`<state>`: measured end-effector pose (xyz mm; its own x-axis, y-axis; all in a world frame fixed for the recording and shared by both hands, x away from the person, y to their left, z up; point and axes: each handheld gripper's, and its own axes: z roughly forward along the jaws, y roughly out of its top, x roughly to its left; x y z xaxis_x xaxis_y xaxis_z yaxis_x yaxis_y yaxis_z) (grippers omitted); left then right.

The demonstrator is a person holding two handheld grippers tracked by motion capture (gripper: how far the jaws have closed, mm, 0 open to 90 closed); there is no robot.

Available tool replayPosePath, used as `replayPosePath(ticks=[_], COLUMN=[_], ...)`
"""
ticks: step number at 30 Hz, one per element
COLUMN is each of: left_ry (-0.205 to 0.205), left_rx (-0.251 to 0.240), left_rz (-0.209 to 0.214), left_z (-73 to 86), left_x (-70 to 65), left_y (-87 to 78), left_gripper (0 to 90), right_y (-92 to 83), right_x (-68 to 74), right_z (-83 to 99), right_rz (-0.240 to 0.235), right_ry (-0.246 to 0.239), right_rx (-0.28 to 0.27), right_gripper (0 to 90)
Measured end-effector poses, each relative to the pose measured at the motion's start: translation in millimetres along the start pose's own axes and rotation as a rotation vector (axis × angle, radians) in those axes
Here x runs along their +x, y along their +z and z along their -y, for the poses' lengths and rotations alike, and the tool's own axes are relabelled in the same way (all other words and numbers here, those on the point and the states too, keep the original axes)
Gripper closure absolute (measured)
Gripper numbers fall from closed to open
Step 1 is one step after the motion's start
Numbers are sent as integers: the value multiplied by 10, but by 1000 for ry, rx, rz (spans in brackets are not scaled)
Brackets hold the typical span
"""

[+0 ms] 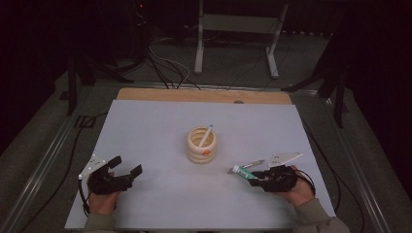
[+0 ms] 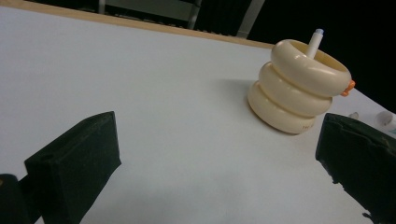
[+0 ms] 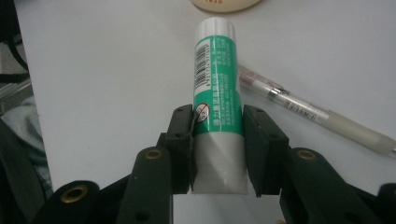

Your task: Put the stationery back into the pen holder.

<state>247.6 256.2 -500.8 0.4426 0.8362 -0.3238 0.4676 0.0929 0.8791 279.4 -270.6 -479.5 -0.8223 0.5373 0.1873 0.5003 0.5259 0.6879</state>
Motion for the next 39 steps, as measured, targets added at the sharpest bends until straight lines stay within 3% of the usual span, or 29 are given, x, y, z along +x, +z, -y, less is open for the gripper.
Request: replayPosePath(ticks=[11,39], left_ry=[-3,-2], left_rx=[1,9], left_rz=[1,5], left_z=[5,11], left_x=[-5,-11], left_y=[10,25], left_gripper=[3,3], right_y=[-67,-136], right_x=[28,108], right_z=[-94,-384], right_rz=[10,16], right_ry=[8,-8], right_rx=[-37,-68], right_gripper=[655,655])
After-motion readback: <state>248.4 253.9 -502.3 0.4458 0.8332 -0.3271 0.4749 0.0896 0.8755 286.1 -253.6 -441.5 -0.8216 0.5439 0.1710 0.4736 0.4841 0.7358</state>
